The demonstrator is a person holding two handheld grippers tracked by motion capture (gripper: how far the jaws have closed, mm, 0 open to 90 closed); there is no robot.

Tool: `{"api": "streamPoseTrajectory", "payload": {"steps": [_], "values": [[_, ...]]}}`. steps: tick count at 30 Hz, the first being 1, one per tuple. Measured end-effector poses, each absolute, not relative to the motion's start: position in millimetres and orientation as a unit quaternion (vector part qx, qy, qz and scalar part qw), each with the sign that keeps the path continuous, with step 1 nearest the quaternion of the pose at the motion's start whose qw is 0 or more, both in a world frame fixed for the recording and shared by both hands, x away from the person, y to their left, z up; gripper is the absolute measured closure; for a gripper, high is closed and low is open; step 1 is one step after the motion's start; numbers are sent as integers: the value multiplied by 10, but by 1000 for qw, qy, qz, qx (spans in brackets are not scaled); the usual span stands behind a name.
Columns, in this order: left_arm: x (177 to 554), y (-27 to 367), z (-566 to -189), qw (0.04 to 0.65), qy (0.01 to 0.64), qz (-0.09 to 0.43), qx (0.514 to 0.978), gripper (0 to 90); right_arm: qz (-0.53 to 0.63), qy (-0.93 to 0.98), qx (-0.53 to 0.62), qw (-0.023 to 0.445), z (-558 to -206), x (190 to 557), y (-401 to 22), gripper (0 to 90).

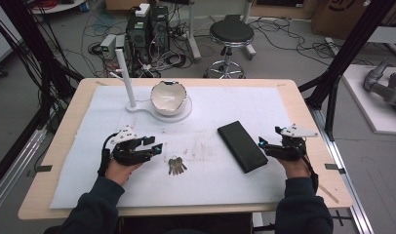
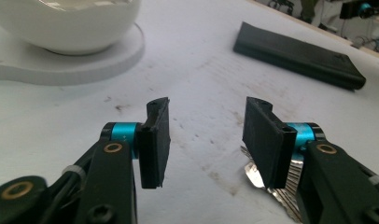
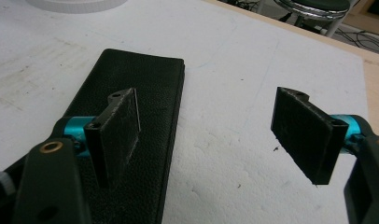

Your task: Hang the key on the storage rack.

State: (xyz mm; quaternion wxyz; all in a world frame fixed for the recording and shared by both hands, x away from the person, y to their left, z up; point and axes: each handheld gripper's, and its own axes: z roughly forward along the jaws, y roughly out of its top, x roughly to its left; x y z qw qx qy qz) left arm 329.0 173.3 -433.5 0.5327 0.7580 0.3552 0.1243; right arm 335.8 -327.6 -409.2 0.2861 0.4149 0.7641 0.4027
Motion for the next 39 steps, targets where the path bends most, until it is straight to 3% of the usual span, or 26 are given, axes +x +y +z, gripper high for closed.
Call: {"api": "streamPoseTrajectory", "payload": {"steps": [11,25,30,39], "values": [[3314,1433,-4501,495,363,51,788,606,399,770,407,285,-4104,3357,-3231,240],[3389,1342,-4559,471,385,-3,794,664,396,775,406,277,-4121,3371,-3195,249],[3370,1333,-4552,474,376,-9,796,812,395,776,405,279,-4123,3375,-3200,249],[3364,1343,-4541,479,377,1,793,890,396,775,407,278,-4125,3370,-3209,249]]}}
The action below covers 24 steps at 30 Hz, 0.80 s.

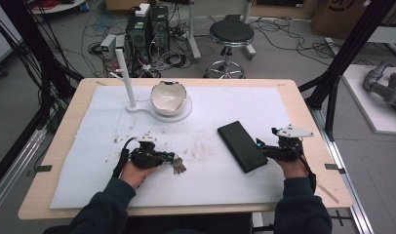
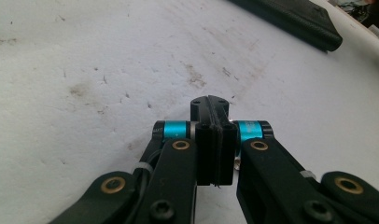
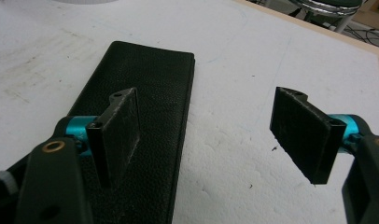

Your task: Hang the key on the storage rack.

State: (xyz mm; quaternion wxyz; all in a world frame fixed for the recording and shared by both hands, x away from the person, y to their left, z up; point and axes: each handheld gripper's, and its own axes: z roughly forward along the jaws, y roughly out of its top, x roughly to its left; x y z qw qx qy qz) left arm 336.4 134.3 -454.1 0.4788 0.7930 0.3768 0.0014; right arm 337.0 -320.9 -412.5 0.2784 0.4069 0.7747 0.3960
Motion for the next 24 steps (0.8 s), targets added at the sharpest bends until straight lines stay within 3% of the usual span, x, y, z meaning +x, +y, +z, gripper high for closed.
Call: {"api": "streamPoseTrajectory", "payload": {"steps": [2,4,6,21,22,23,24], "values": [[3367,1336,-4550,480,381,-4,790,863,396,775,406,279,-4124,3371,-3210,249],[3382,1350,-4554,480,391,-7,785,740,396,775,407,278,-4124,3370,-3211,249],[3383,1358,-4548,482,395,-6,782,718,396,775,407,278,-4125,3370,-3212,249],[3344,1258,-4533,481,385,-6,788,689,394,776,406,278,-4126,3368,-3209,253],[3342,1244,-4539,478,384,-8,790,700,394,777,406,278,-4124,3366,-3209,253],[3335,1233,-4539,476,384,-3,791,792,394,776,405,280,-4122,3365,-3212,254],[3333,1235,-4537,477,384,-2,790,792,394,776,405,280,-4122,3365,-3212,254]]}}
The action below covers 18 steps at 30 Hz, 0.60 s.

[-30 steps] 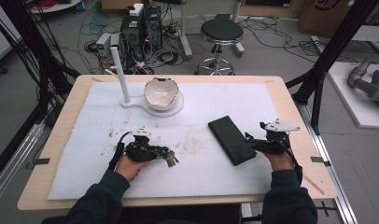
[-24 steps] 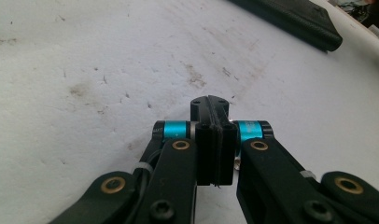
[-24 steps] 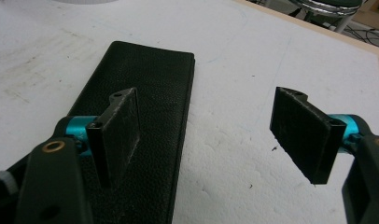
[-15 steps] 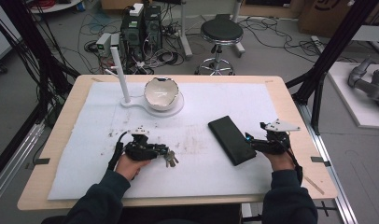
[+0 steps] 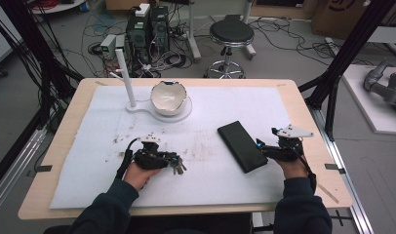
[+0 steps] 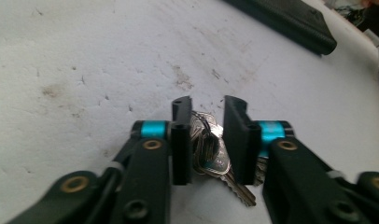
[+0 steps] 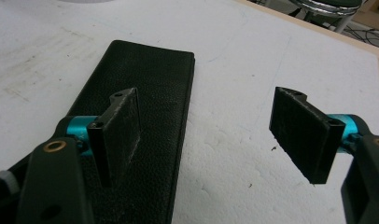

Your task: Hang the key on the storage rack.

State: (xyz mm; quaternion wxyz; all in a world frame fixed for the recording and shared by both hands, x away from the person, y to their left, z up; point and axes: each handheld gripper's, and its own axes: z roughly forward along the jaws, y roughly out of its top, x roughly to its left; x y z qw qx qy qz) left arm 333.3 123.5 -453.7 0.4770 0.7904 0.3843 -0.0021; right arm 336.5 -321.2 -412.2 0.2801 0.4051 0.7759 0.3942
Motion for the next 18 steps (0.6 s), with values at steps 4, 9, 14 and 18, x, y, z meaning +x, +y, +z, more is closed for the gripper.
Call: {"api": "streamPoseTrajectory", "payload": {"steps": [4,9,14,18], "values": [[3341,1265,-4526,479,389,-4,787,842,394,776,405,281,-4119,3357,-3223,254],[3344,1271,-4523,481,384,-3,788,868,395,775,406,280,-4121,3358,-3230,255],[3334,1291,-4499,484,374,-2,791,876,393,776,405,281,-4123,3359,-3229,255],[3327,1300,-4480,492,371,2,788,878,394,775,406,281,-4121,3356,-3226,255]]}}
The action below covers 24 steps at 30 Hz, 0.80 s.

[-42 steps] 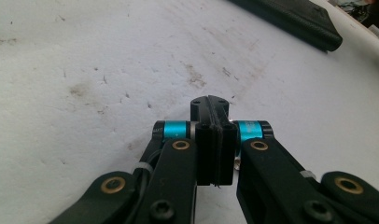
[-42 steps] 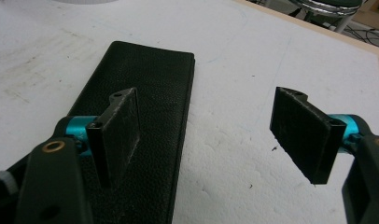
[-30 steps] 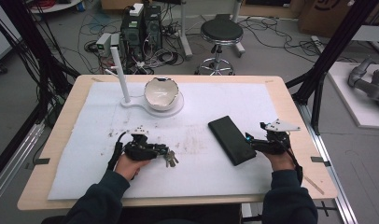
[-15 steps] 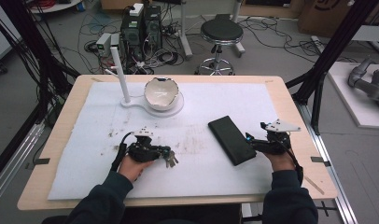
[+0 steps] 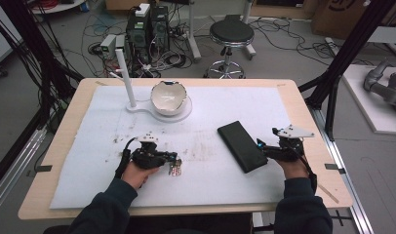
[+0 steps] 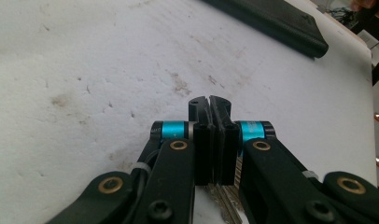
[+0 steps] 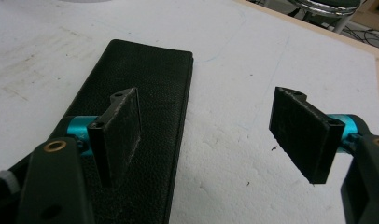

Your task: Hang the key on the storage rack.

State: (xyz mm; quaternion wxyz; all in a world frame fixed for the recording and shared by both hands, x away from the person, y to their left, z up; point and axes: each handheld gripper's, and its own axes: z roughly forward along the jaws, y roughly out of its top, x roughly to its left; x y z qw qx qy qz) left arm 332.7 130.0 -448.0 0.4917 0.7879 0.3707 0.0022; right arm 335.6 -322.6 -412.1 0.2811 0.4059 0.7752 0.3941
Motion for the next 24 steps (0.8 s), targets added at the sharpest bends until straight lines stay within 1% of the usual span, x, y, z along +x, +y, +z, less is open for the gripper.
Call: {"api": "streamPoseTrajectory", "payload": {"steps": [11,16,21,22,24], "values": [[3307,1416,-4354,529,363,18,767,879,395,775,406,281,-4121,3359,-3240,255],[3296,1514,-4226,548,356,35,756,878,396,773,408,280,-4117,3353,-3242,255],[3307,1789,-3938,585,357,78,724,879,398,771,409,282,-4115,3349,-3252,255],[3307,1789,-3938,585,357,78,724,879,398,771,409,281,-4116,3349,-3254,255],[3338,1915,-3807,596,358,96,712,879,398,771,410,281,-4116,3350,-3256,255]]}}
